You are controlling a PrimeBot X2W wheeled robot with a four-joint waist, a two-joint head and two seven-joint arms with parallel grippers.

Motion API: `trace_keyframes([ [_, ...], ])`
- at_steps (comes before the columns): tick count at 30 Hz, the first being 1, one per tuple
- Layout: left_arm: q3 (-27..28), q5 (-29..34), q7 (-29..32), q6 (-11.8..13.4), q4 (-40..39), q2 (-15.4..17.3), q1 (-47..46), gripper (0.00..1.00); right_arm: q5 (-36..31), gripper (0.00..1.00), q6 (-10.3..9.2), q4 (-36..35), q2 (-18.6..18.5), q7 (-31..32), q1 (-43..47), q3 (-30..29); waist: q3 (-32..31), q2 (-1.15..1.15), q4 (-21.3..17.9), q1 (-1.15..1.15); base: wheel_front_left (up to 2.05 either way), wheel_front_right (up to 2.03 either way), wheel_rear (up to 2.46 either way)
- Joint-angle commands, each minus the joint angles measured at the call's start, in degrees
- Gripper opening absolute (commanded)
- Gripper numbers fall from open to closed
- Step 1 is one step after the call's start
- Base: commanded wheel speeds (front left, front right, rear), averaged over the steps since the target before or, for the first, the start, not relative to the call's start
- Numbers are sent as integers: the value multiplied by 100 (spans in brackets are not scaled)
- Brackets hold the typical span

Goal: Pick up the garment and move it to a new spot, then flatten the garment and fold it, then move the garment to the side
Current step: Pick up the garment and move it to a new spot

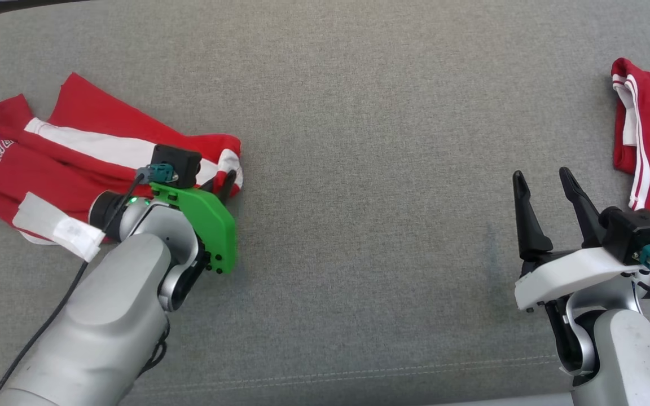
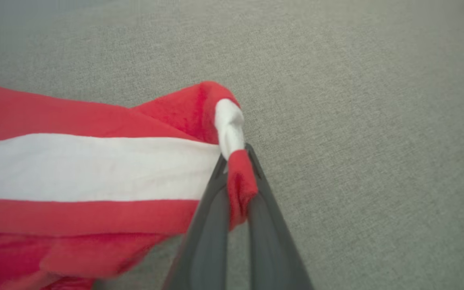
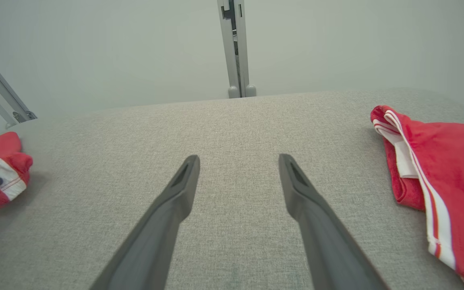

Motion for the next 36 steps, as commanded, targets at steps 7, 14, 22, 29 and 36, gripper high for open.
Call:
trace_keyframes([
  [7, 60, -114, -374, 97, -55, -646, -232, 0, 44, 100, -2, 91, -13, -61, -50, 40, -124, 0, -106, 0, 0, 0, 0],
  [14, -83, -115, -474, 74, 129, -1251, -476, 0, 115, 100, -2, 175, -9, -118, -94, 118, -112, 0, -432, 0, 0, 0, 0],
  [22, -319, -200, -579, 41, 427, -1557, -760, 0, 261, 100, -2, 346, -6, -205, -235, 314, 24, 0, -1009, 0, 0, 0, 0],
  [29, -686, -508, -610, 41, 332, -1577, -817, 0, 340, 100, -2, 556, -5, -300, -355, 472, 101, 0, -1347, 0, 0, 0, 0],
  [36, -1213, -933, -722, 305, 287, -1569, -799, 0, 409, 100, -2, 823, -4, -416, -447, 583, 116, 0, -1553, 0, 0, 0, 0],
])
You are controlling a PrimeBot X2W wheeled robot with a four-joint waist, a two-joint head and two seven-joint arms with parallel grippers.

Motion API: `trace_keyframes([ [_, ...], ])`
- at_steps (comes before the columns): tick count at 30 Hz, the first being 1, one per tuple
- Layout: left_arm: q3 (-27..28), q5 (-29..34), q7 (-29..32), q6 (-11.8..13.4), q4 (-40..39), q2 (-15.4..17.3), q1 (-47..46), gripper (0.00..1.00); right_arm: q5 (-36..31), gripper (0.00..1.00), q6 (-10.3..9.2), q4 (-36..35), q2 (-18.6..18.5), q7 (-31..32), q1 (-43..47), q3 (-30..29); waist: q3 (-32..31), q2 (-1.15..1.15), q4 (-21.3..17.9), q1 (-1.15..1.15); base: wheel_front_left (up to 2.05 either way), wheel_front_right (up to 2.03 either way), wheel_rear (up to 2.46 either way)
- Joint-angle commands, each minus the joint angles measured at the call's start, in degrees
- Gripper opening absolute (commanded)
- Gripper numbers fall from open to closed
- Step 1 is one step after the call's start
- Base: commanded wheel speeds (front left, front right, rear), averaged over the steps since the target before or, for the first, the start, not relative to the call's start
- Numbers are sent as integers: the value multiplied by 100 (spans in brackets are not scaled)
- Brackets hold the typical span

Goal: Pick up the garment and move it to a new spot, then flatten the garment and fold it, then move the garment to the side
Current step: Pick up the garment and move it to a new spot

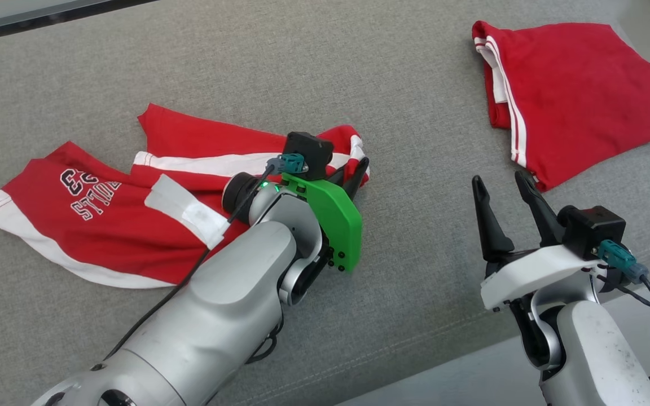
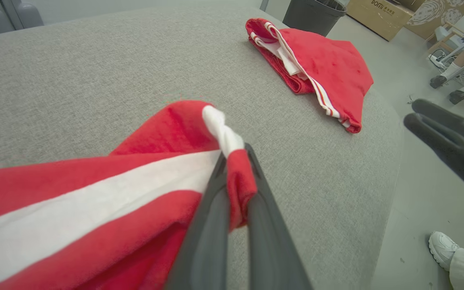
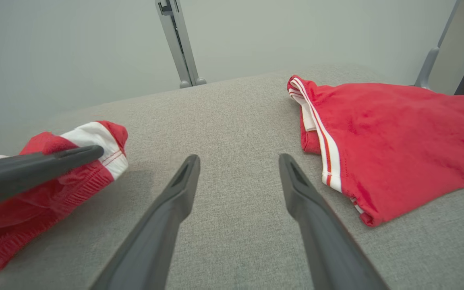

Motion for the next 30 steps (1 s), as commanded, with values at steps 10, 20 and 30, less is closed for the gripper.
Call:
trace_keyframes([
  [10, -524, -454, -175, 92, 357, 22, 188, 100, -31, 100, -2, 178, -8, -87, 44, -80, -95, -1, 129, 0, 0, 0, 0],
  [20, -651, -992, -319, 151, 219, 22, 41, 100, -189, 100, -2, 21, -10, 47, 209, -300, -406, -1, 603, 0, 0, 0, 0],
  [30, -150, -1395, 39, 247, 1021, 420, -407, 100, -199, 100, -2, -146, -10, 161, 298, -287, -426, -1, 661, 0, 0, 0, 0],
])
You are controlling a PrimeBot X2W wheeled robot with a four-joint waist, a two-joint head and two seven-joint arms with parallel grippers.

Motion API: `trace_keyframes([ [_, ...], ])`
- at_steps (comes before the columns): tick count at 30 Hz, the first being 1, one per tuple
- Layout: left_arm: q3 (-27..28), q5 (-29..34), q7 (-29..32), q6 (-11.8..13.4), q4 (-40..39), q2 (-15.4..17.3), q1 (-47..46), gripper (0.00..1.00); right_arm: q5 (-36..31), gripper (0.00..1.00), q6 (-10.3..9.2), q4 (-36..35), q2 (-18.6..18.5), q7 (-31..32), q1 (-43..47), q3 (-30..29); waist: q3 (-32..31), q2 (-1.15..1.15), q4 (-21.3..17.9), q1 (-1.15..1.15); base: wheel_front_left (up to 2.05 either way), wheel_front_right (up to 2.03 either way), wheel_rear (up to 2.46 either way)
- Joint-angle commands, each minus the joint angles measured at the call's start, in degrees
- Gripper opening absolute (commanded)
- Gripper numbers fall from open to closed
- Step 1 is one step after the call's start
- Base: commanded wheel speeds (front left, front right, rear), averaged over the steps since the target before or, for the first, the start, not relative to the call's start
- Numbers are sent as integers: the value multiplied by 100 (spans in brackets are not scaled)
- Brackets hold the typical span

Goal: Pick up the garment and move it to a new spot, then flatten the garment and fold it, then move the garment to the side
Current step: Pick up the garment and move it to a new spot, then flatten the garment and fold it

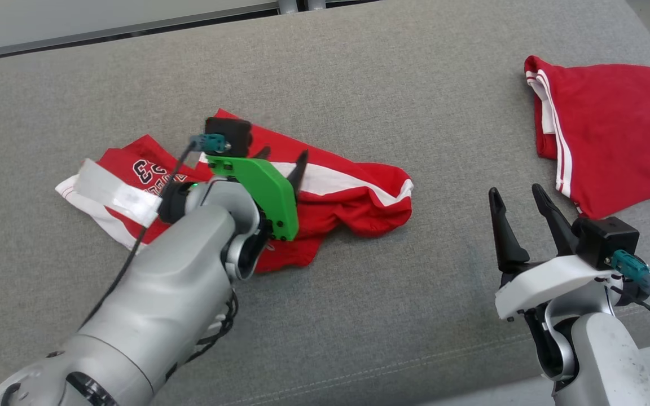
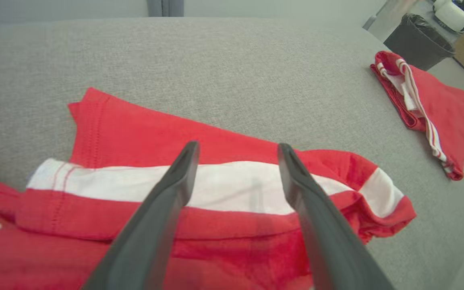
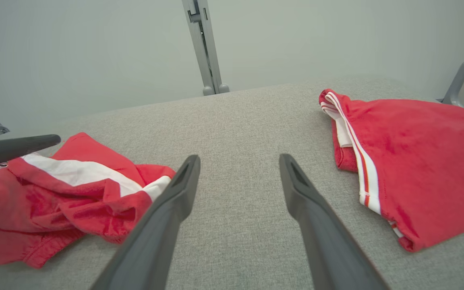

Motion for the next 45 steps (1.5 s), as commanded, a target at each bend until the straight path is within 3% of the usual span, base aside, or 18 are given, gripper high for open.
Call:
trace_keyframes([
  [1, 63, -36, 38, 59, 107, 93, -120, 100, -44, 100, -2, -47, -15, 21, 41, -24, 36, 0, -30, 0, 0, 0, 0],
  [12, 299, -261, 347, 167, 884, 522, -326, 100, -163, 100, -2, -255, -31, 144, 80, -193, 225, 0, -38, 0, 0, 0, 0],
  [17, 251, -261, 514, 10, 1034, 564, -372, 100, -195, 100, -2, -345, -45, 209, 88, -200, 265, 0, 26, 0, 0, 0, 0],
  [26, 207, -325, 720, -381, 1076, 351, -363, 100, -199, 100, -2, -390, -72, 277, 86, -148, 227, 0, 86, 0, 0, 0, 0],
  [27, 199, -328, 718, -404, 1084, 325, -349, 97, -195, 100, -2, -386, -71, 279, 92, -135, 215, 0, 80, 0, 0, 0, 0],
  [28, 193, -318, 682, -430, 1087, 297, -342, 72, -193, 100, -2, -387, -71, 283, 101, -126, 201, 0, 76, 0, 0, 0, 0],
  [29, 203, -313, 629, -449, 1090, 270, -339, 64, -188, 100, -2, -386, -70, 285, 114, -116, 185, 0, 71, 0, 0, 0, 0],
  [30, 217, -320, 578, -466, 1101, 245, -336, 37, -180, 100, -2, -384, -71, 287, 120, -113, 174, 0, 67, 0, 0, 0, 0],
  [31, 220, -319, 540, -483, 1112, 221, -328, 24, -174, 100, -2, -378, -76, 285, 125, -114, 161, 0, 66, 0, 0, 0, 0],
  [32, 223, -320, 502, -503, 1122, 202, -321, 4, -168, 100, -2, -369, -83, 284, 129, -119, 147, 0, 68, 0, 0, 0, 0],
  [33, 220, -314, 468, -530, 1134, 193, -313, 0, -166, 100, -2, -361, -86, 282, 130, -125, 133, 0, 72, 0, 0, 0, 0],
  [45, 265, -230, -148, -750, 1042, 77, -393, 0, -199, 100, -2, -379, -73, 273, 285, -267, -122, 0, 406, 0, 0, 0, 0],
])
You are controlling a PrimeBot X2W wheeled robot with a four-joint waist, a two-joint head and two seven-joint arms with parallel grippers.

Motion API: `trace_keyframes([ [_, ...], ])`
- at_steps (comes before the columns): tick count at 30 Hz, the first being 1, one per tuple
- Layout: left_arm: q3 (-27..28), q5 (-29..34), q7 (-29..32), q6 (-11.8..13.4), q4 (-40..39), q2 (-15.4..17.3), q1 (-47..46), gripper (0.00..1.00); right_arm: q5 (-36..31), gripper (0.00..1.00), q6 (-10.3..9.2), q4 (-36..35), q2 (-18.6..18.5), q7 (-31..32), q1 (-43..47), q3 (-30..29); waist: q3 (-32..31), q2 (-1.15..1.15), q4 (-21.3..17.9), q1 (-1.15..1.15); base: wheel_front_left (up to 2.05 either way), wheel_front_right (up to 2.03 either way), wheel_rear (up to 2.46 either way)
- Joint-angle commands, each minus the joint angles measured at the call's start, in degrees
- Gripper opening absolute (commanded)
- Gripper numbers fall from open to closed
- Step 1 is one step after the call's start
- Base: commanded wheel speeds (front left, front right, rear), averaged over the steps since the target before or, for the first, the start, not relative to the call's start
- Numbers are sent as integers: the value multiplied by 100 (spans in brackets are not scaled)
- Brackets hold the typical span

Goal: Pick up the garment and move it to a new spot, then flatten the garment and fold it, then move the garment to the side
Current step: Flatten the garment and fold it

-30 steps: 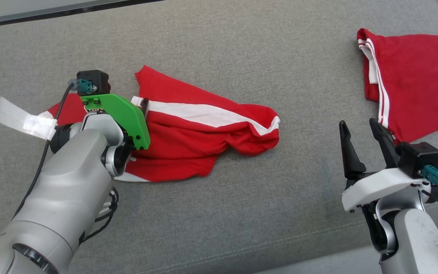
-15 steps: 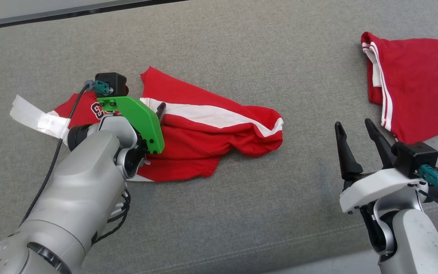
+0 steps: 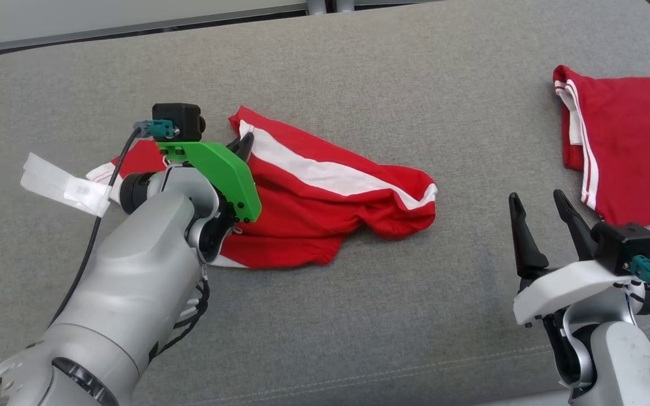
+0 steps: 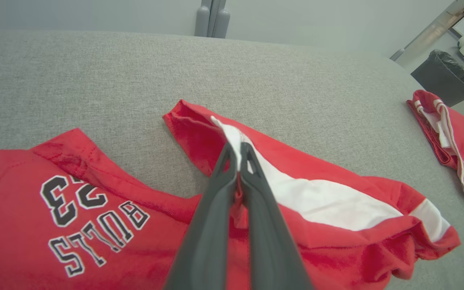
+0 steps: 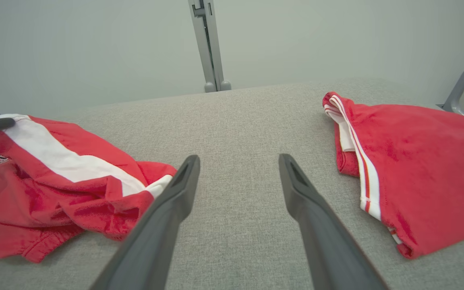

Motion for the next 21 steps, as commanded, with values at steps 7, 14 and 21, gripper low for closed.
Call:
trace_keyframes([
  [7, 175, -94, -491, -98, -534, 75, 216, 0, -27, 100, -2, -56, -14, 45, 156, -58, -264, 0, 486, 0, 0, 0, 0],
  [14, 449, -298, -976, 225, -1678, 476, 997, 0, -21, 100, -2, -127, -6, 91, 280, -110, -301, 0, 830, 0, 0, 0, 0],
  [21, 752, -472, -1156, 831, -2946, 987, 1994, 0, 24, 100, -2, -93, -53, 155, 283, -11, -272, 0, 971, 0, 0, 0, 0],
])
